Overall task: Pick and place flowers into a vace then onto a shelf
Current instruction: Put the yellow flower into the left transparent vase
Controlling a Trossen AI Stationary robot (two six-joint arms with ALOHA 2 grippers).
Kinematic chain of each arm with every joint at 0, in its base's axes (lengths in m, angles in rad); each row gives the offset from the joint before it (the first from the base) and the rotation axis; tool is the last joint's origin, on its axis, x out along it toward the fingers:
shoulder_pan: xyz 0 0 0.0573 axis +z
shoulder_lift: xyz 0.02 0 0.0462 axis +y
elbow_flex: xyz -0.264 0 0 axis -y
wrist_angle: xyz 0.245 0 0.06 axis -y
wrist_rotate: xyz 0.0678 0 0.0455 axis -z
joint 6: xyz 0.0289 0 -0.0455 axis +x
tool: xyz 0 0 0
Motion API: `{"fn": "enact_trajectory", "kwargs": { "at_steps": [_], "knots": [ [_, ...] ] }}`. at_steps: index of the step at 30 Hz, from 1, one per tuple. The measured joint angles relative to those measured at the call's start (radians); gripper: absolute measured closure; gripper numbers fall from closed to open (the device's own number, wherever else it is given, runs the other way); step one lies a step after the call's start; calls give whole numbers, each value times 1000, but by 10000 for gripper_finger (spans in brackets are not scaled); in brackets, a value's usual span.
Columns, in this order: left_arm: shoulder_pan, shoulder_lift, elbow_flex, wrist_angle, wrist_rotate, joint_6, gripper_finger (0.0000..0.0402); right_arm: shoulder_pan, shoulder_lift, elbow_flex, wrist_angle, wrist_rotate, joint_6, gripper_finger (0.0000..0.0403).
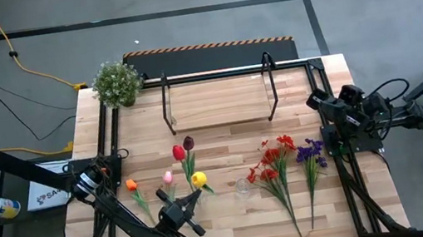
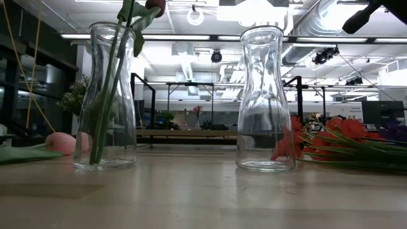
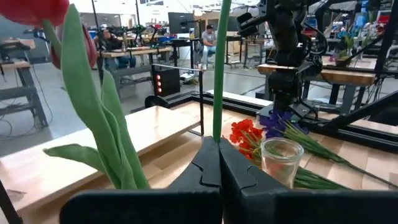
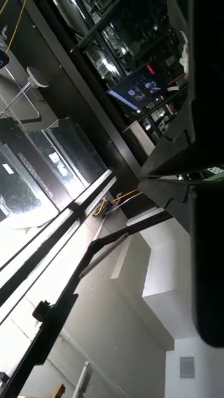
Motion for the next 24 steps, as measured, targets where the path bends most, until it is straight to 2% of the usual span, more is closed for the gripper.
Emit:
{"fn": "enact_trajectory", "kwargs": {
  "at_steps": [11, 14, 20, 24],
  "knots": [
    [-2, 1, 0, 49, 90, 5, 382, 0, 0, 0, -8, 0, 1, 391],
    [-2, 1, 0, 52, 94, 3, 379, 0, 0, 0, -8, 0, 1, 391],
    [-2, 1, 0, 53, 98, -20, 343, 0, 0, 0, -9, -1, 1, 391],
    [-2, 1, 0, 54, 98, -20, 349, 0, 0, 0, -9, -1, 3, 391]
  ]
}}
